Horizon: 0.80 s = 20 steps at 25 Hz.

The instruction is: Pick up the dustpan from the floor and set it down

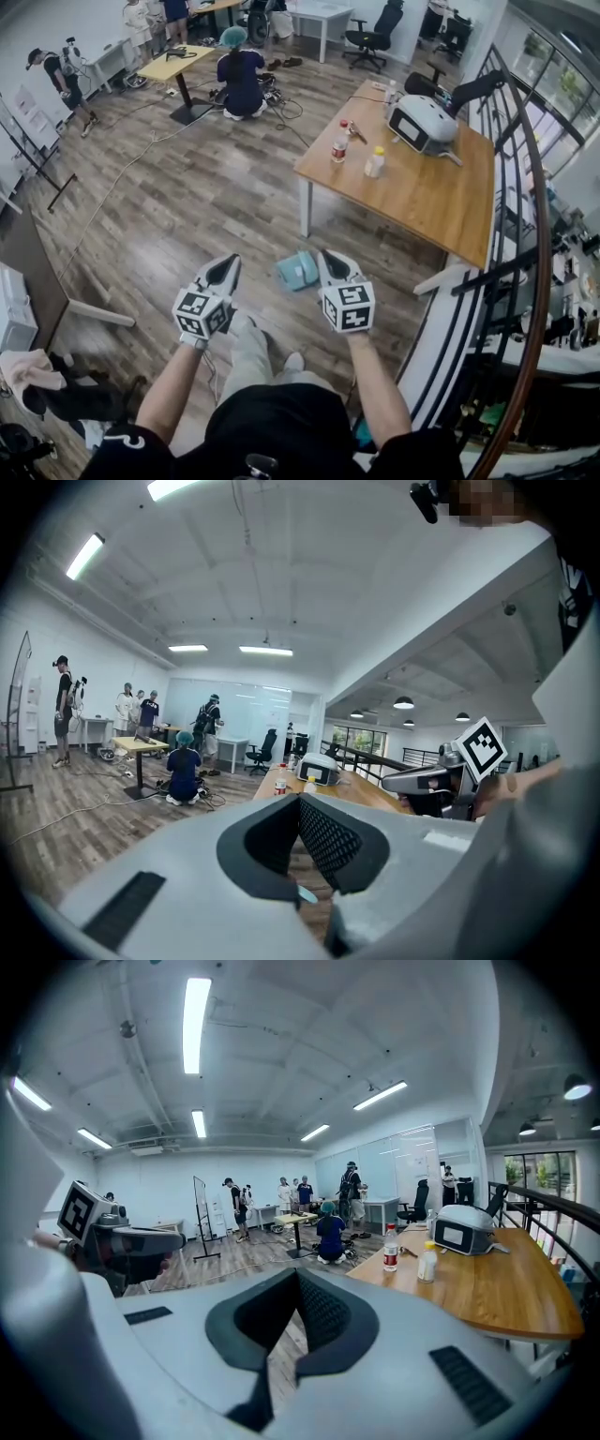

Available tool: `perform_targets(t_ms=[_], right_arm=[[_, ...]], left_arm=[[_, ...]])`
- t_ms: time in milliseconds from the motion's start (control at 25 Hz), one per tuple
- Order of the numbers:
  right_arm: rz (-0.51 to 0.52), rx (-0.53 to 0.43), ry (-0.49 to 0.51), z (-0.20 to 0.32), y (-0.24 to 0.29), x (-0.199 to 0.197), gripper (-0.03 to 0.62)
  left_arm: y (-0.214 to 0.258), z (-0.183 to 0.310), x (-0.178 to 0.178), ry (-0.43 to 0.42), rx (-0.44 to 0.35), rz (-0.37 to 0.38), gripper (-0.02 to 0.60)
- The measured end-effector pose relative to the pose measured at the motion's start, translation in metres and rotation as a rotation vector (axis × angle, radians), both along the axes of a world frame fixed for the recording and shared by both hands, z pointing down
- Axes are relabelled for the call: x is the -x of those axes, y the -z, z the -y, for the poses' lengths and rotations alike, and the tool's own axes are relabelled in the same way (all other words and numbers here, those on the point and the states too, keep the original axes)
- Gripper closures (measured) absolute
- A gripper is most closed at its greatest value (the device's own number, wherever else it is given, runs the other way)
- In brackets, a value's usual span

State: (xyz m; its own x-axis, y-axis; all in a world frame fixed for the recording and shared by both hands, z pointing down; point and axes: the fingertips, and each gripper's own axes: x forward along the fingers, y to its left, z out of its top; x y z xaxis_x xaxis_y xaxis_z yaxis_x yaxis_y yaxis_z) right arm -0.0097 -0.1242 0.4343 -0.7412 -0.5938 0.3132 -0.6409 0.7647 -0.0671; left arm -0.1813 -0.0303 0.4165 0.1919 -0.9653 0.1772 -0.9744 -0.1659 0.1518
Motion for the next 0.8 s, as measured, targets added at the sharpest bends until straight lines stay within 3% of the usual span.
perform_targets(t_ms=[360,800], right_arm=[[-0.034,0.009,-0.020,0.004,-0.016,0.010,0.599],[-0.002,0.043,-0.074,0.052,-0.058,0.035,0.597]], left_arm=[[-0.014,0.009,0.007,-0.008,0.029,-0.046,0.584],[-0.056,0.061,0.043,-0.022,0.015,-0.023,0.584]])
